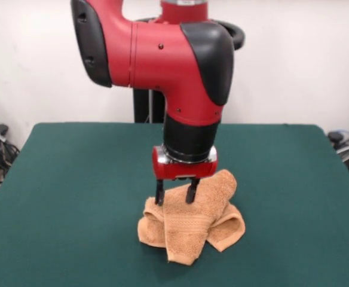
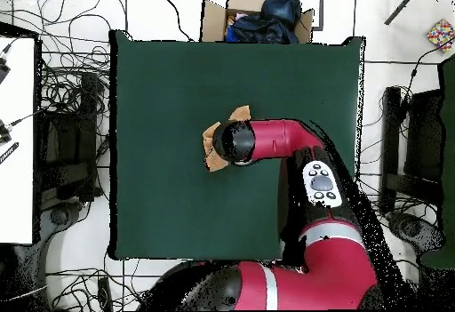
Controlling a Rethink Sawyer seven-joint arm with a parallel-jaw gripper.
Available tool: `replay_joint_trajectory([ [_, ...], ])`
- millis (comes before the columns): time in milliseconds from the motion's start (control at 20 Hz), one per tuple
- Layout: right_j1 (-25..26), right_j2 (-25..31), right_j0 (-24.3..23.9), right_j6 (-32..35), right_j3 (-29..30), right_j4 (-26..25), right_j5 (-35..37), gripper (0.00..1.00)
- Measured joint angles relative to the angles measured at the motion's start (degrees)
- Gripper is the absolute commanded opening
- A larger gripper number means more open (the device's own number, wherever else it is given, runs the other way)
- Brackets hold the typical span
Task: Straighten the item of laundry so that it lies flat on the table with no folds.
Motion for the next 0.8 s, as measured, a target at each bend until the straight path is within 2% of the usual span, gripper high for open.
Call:
replay_joint_trajectory([
  [350, 0.21, 0.5, -1.33, 0.0, -3.29, 0.6, 5.39, 1.0],
  [800, -0.69, 2.08, -3.66, 0.0, -3.34, 0.64, 5.72, 1.0],
])
